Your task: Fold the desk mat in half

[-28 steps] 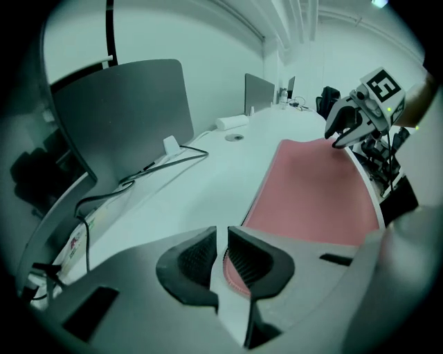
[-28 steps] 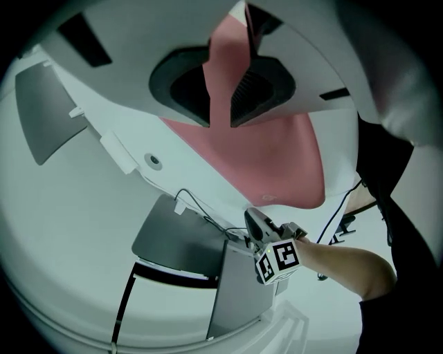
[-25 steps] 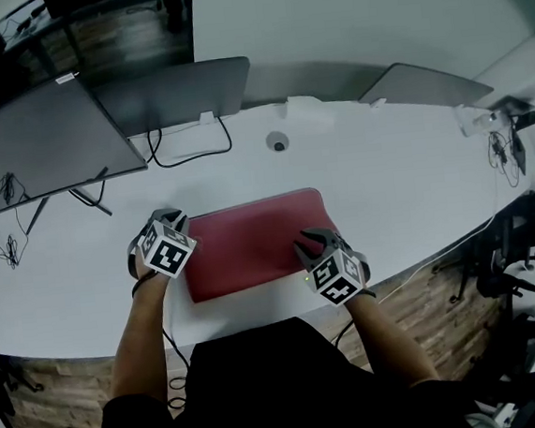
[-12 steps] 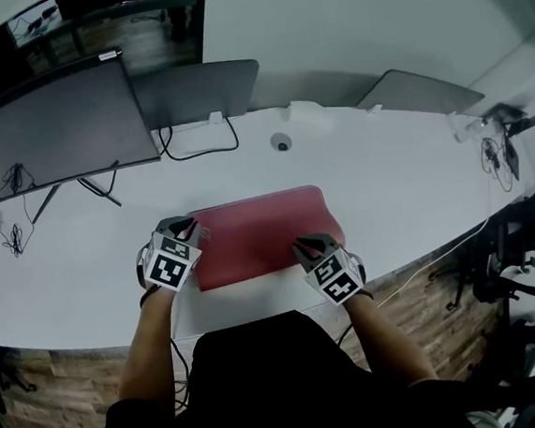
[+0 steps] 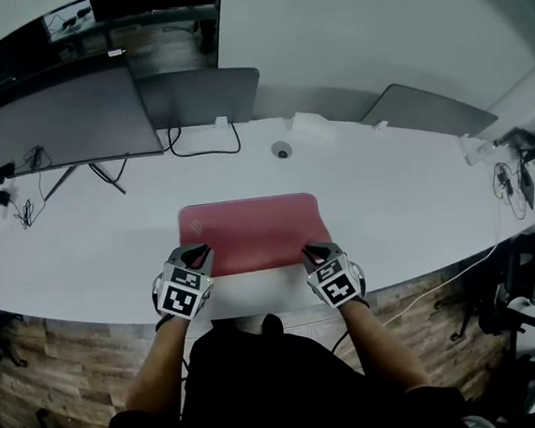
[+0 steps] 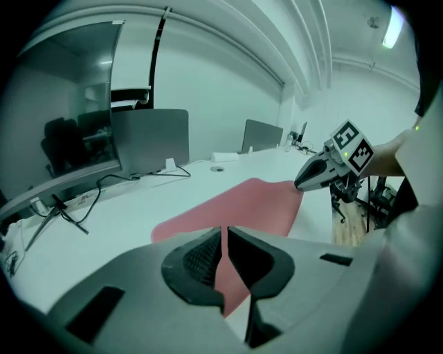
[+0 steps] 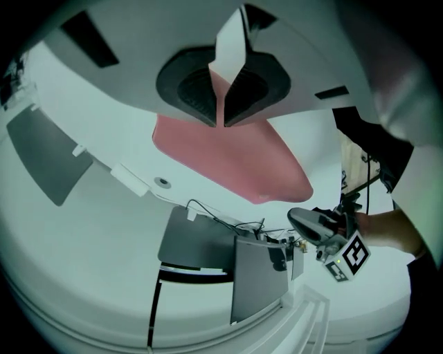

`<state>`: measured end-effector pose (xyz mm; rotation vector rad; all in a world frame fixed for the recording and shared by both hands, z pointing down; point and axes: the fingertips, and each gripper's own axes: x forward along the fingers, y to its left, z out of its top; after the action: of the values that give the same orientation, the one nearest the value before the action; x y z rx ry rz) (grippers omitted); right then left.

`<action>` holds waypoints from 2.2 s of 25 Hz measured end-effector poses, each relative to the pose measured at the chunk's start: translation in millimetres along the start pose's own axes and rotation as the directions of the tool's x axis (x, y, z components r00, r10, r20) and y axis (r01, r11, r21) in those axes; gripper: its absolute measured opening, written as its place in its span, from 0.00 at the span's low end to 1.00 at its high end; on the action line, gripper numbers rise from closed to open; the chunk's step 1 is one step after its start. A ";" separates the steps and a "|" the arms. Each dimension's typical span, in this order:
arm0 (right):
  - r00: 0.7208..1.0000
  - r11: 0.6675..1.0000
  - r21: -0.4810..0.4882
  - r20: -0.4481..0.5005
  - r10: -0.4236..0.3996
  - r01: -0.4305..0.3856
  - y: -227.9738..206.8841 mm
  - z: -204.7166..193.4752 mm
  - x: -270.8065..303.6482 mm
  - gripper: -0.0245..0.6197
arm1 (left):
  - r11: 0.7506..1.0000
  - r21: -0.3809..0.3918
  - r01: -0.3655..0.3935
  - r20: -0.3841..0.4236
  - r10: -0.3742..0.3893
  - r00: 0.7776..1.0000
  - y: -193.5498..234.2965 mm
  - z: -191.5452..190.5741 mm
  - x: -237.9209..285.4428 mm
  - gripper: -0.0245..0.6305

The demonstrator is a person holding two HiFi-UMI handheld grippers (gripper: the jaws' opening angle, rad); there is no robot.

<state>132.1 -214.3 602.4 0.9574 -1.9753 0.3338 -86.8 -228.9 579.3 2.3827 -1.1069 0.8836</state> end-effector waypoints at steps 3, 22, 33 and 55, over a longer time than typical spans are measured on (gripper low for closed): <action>0.999 0.998 0.055 0.044 0.022 -0.025 -15.3 -23.5 -7.3 0.09 | 0.999 0.014 -0.041 -0.064 0.042 0.997 -21.1 -15.0 5.4 0.09; 0.979 0.989 0.059 0.161 0.125 -0.136 -17.6 -71.8 3.8 0.05 | 0.965 0.087 -0.248 -0.269 0.263 0.927 -39.3 -66.2 46.9 0.09; 0.971 0.993 0.046 0.220 0.096 -0.109 -46.1 -42.4 -0.6 0.05 | 0.957 0.056 -0.285 -0.262 0.290 0.921 -36.4 -60.6 48.7 0.09; 0.927 0.799 0.481 0.095 0.362 -0.361 -119.7 -21.3 50.4 0.07 | 0.969 -0.044 -0.242 -0.200 0.229 0.953 0.9 -45.8 35.2 0.09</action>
<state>217.6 -307.1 640.0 0.8694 -2.1115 1.1020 -87.7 -223.2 636.7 2.0866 -1.3369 1.1120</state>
